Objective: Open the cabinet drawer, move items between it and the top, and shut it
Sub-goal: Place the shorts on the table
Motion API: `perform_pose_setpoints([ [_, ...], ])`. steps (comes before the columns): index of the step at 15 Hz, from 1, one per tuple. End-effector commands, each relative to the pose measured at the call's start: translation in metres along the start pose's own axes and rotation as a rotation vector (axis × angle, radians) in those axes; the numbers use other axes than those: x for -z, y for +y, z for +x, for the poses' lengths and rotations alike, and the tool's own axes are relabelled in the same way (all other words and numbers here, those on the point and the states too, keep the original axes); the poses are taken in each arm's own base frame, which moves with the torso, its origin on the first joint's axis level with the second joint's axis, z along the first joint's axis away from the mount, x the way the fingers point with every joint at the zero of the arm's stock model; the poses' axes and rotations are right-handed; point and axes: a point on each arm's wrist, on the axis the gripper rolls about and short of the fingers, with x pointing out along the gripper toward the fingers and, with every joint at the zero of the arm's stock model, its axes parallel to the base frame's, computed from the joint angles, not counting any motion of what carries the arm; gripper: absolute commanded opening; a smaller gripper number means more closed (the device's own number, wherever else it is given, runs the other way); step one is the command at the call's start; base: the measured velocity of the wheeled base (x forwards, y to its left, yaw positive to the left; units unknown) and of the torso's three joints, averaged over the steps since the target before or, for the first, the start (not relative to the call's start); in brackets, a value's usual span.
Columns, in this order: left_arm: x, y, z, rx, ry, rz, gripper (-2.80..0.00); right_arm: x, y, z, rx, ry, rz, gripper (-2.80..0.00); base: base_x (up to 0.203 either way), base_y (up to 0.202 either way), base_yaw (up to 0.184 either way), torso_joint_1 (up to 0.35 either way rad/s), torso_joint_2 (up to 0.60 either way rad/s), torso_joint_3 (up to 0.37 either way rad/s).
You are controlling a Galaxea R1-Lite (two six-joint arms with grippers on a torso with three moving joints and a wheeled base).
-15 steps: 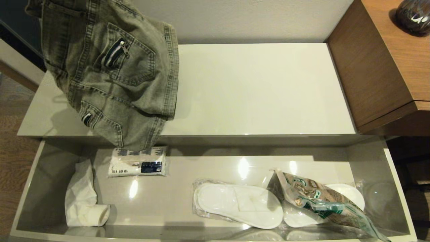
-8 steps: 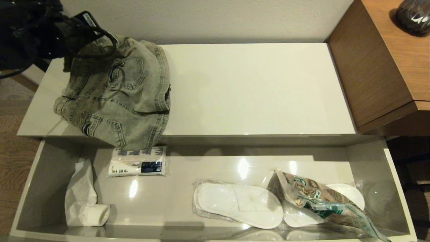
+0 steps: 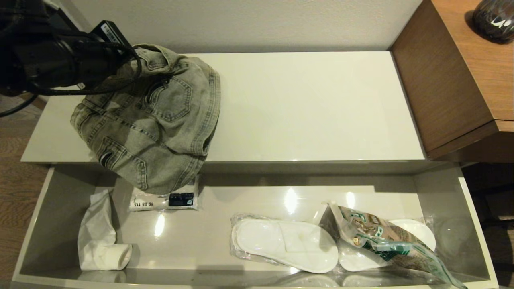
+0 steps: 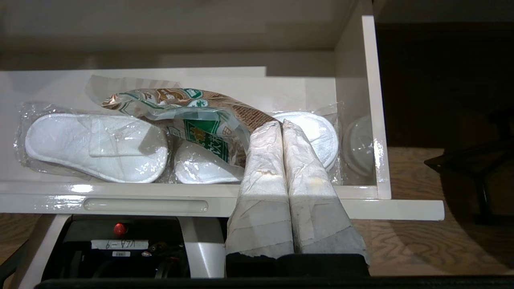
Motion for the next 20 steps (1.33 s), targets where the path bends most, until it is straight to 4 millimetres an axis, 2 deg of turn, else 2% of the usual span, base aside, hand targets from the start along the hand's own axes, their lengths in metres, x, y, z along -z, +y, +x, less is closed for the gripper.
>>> perform_pose_setpoints([
  [1,0.003,0.003,-0.034,0.069,0.038,0.026,-2.8,0.0,0.0,0.0,-0.002,0.001,0.0,-2.8,0.0,0.0,0.0,0.0,0.0,0.0],
  [7,0.005,0.005,-0.03,0.062,0.052,0.049,-2.8,0.0,0.0,0.0,0.0,0.001,0.0,-2.8,0.0,0.0,0.0,0.0,0.0,0.0],
  [8,0.001,0.006,-0.021,0.026,0.026,0.049,-2.8,0.0,0.0,0.0,0.0,0.002,0.0,-2.8,0.0,0.0,0.0,0.0,0.0,0.0],
  [9,-0.005,0.004,-0.003,-0.012,-0.009,0.046,-2.8,0.0,0.0,0.0,0.0,0.001,0.0,-2.8,0.0,0.0,0.0,0.0,0.0,0.0],
  [11,-0.03,-0.006,0.025,-0.049,-0.122,0.011,-2.8,0.0,0.0,0.0,-0.002,0.002,0.0,-2.8,0.0,0.0,0.0,0.0,0.0,0.0],
  [12,-0.032,-0.006,0.038,-0.077,-0.139,-0.006,-2.8,0.0,0.0,0.0,0.0,0.001,0.0,-2.8,0.0,0.0,0.0,0.0,0.0,0.0],
  [13,-0.036,-0.008,0.042,-0.061,-0.137,-0.041,-2.8,0.0,0.0,0.0,0.0,0.001,0.0,-2.8,0.0,0.0,0.0,0.0,0.0,0.0],
  [14,-0.047,-0.013,0.033,-0.029,-0.158,-0.078,-2.8,0.0,0.0,0.0,0.0,0.001,0.0,-2.8,0.0,0.0,0.0,0.0,0.0,0.0],
  [15,-0.061,-0.02,0.013,0.059,-0.164,-0.117,-2.8,0.0,0.0,0.0,0.0,0.001,0.0,-2.8,0.0,0.0,0.0,0.0,0.0,0.0],
  [17,-0.094,-0.035,-0.051,0.362,-0.132,-0.162,-2.8,0.0,0.0,0.0,-0.002,0.002,0.0,-2.8,0.0,0.0,0.0,0.0,0.0,0.0],
  [18,-0.104,-0.039,-0.073,0.475,-0.123,-0.18,-2.8,0.0,0.0,0.0,0.0,0.002,0.0,-2.8,0.0,0.0,0.0,0.0,0.0,0.0],
  [19,-0.114,-0.043,-0.091,0.573,-0.137,-0.193,-2.8,0.0,0.0,0.0,0.0,0.002,0.0,-2.8,0.0,0.0,0.0,0.0,0.0,0.0],
  [20,-0.118,-0.043,-0.094,0.598,-0.15,-0.222,-2.8,0.0,0.0,0.0,-0.001,0.002,0.0,-2.8,0.0,0.0,0.0,0.0,0.0,0.0],
])
